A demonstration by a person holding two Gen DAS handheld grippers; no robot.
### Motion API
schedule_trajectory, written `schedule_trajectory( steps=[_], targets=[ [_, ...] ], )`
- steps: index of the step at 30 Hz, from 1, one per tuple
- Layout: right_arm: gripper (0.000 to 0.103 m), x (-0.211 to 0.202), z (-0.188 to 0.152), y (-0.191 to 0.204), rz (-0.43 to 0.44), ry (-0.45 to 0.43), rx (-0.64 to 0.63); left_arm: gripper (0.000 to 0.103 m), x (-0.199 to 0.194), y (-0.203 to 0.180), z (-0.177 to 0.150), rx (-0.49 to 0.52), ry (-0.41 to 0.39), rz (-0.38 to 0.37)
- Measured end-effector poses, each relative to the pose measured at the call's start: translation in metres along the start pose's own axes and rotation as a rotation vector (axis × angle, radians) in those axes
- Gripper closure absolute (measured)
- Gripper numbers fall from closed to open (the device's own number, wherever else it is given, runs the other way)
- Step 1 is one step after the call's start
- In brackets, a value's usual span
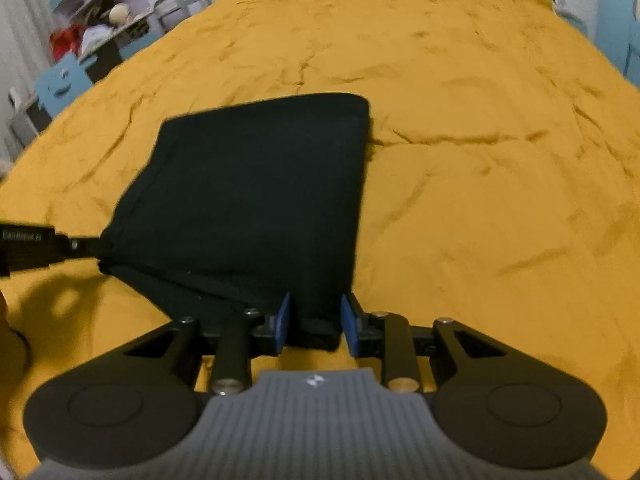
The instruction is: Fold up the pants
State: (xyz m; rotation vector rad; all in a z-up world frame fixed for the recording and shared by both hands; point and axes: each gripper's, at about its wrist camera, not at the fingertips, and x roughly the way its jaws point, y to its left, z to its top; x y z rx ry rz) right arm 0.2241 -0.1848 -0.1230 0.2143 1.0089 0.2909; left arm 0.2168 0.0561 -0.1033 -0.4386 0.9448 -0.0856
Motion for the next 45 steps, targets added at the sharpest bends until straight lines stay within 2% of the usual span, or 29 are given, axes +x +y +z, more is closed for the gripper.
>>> schedule_trajectory(
  steps=[2, 3, 4, 7, 11, 13, 15, 22, 30, 36, 41, 45],
  targets=[
    [0.067, -0.010, 0.007, -0.009, 0.032, -0.007, 0.044, 0.058, -0.009, 0.003, 0.007, -0.026, -0.036, -0.021],
    [0.063, -0.015, 0.012, -0.014, 0.051, -0.013, 0.064, 0.052, -0.013, 0.005, 0.012, -0.037, -0.060, -0.028],
    [0.056, -0.019, 0.016, -0.018, 0.064, -0.023, 0.083, 0.046, -0.014, 0.007, 0.017, -0.045, -0.076, -0.031],
    [0.044, -0.023, 0.030, -0.033, 0.107, -0.046, 0.154, 0.043, -0.007, 0.015, 0.034, -0.097, -0.086, -0.047],
    [0.041, -0.006, 0.049, -0.054, 0.194, -0.025, 0.261, 0.043, 0.022, 0.037, 0.049, -0.263, -0.066, -0.150],
    [0.041, 0.005, 0.053, -0.065, 0.230, -0.032, 0.322, 0.043, 0.036, 0.045, 0.050, -0.315, -0.062, -0.183],
    [0.041, 0.016, 0.055, -0.075, 0.285, -0.058, 0.364, 0.043, 0.053, 0.054, 0.051, -0.355, -0.029, -0.214],
    [0.043, 0.057, 0.050, -0.097, 0.357, -0.026, 0.530, 0.043, 0.094, 0.082, 0.048, -0.480, 0.018, -0.284],
    [0.055, 0.096, 0.058, -0.099, 0.428, 0.010, 0.585, 0.045, 0.117, 0.082, 0.049, -0.461, 0.047, -0.332],
    [0.070, 0.113, 0.061, -0.098, 0.448, 0.024, 0.607, 0.060, 0.122, 0.085, 0.047, -0.475, 0.054, -0.351],
    [0.080, 0.107, 0.062, -0.087, 0.402, 0.006, 0.558, 0.069, 0.115, 0.075, 0.050, -0.493, 0.050, -0.313],
    [0.087, 0.091, 0.073, -0.074, 0.367, -0.010, 0.518, 0.075, 0.096, 0.060, 0.051, -0.436, 0.006, -0.266]
  ],
)
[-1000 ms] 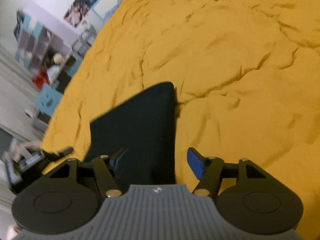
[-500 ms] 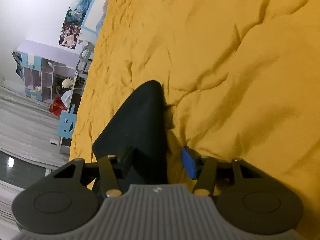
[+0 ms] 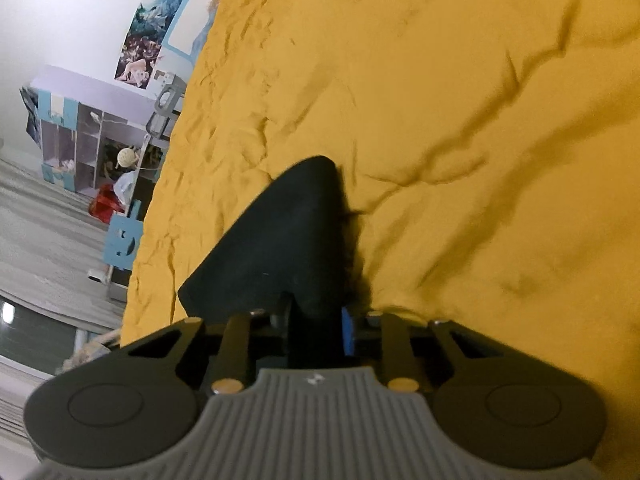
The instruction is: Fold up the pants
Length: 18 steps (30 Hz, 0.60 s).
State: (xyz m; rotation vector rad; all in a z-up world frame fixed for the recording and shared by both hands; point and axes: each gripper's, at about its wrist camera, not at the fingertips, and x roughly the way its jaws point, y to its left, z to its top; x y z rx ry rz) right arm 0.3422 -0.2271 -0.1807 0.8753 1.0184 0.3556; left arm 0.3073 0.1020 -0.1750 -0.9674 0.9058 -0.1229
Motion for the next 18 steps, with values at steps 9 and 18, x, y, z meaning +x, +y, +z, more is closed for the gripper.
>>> schedule_trajectory(
  steps=[9, 18],
  targets=[
    [0.089, -0.042, 0.000, 0.057, 0.028, -0.045, -0.084, 0.079, -0.054, -0.053, -0.014, 0.133, -0.075, 0.003],
    [0.089, -0.123, -0.019, 0.087, 0.089, -0.057, -0.075, 0.079, -0.121, -0.090, -0.050, 0.180, -0.085, -0.055]
  ],
)
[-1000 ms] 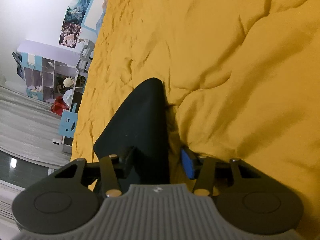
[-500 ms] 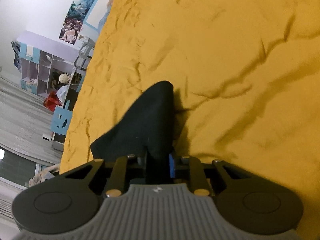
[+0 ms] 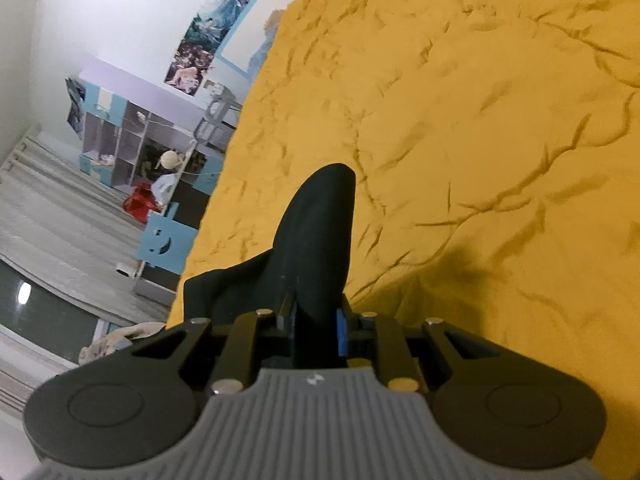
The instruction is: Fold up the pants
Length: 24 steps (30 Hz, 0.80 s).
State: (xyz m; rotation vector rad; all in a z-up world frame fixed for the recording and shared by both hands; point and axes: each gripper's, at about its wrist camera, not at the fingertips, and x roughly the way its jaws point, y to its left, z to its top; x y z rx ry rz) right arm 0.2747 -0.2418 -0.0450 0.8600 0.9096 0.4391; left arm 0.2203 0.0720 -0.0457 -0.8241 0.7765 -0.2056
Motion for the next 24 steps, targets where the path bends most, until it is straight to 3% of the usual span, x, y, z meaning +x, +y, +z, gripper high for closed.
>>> schedule_trajectory(
  steps=[8, 11, 17, 24],
  targets=[
    [0.089, -0.067, -0.034, -0.021, 0.032, -0.016, 0.053, 0.079, -0.019, -0.013, -0.042, 0.003, 0.032, -0.066],
    [0.089, -0.078, -0.050, -0.039, 0.024, -0.011, 0.073, 0.079, -0.012, -0.009, -0.059, 0.025, 0.052, -0.050],
    [0.089, -0.070, -0.069, -0.081, -0.003, 0.004, 0.142, 0.079, 0.014, 0.016, -0.080, 0.000, 0.101, -0.026],
    [0.089, -0.041, -0.075, -0.115, -0.081, 0.021, 0.131, 0.079, 0.040, 0.048, -0.089, -0.030, 0.132, 0.029]
  ],
)
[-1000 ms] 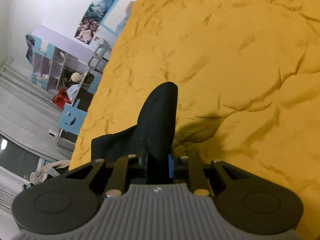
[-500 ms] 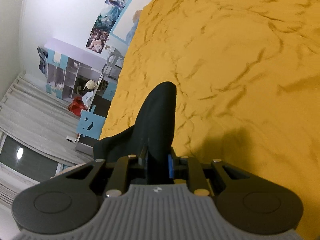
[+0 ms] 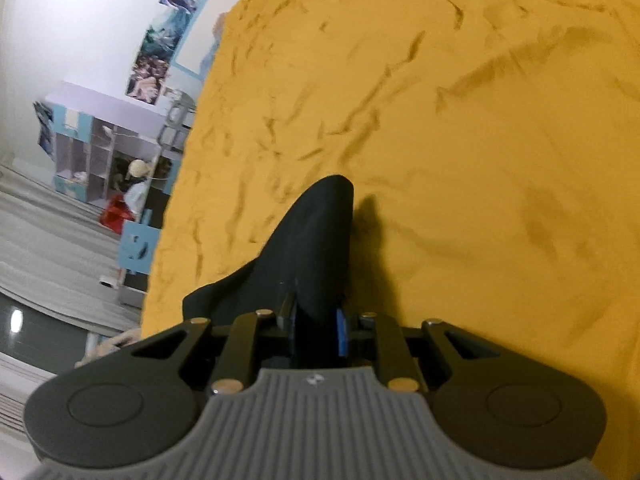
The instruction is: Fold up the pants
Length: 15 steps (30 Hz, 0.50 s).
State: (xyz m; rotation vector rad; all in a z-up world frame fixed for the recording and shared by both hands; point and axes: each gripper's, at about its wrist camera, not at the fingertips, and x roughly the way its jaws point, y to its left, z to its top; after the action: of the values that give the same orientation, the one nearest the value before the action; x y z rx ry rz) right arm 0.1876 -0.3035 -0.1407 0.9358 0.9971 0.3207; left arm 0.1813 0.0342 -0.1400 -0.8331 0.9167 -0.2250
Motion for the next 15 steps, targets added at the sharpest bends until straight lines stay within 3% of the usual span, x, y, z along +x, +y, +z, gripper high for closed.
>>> schedule_trajectory(
  steps=[6, 9, 10, 12, 15],
  targets=[
    [0.090, 0.012, -0.002, -0.014, -0.035, 0.009, -0.009, 0.078, 0.007, 0.022, -0.003, -0.034, 0.036, -0.023],
    [0.084, 0.007, 0.002, 0.002, -0.080, -0.001, -0.075, 0.076, 0.000, 0.011, 0.001, 0.000, 0.038, 0.000],
    [0.079, 0.001, 0.003, 0.011, -0.112, -0.020, -0.133, 0.076, -0.004, 0.006, 0.003, 0.021, 0.027, 0.018],
    [0.079, -0.011, 0.006, 0.025, -0.166, -0.066, -0.236, 0.078, -0.011, -0.004, 0.010, 0.068, -0.016, 0.056],
    [0.079, -0.020, 0.014, 0.036, -0.158, -0.101, -0.291, 0.079, -0.024, -0.022, 0.019, 0.131, -0.099, 0.047]
  ],
)
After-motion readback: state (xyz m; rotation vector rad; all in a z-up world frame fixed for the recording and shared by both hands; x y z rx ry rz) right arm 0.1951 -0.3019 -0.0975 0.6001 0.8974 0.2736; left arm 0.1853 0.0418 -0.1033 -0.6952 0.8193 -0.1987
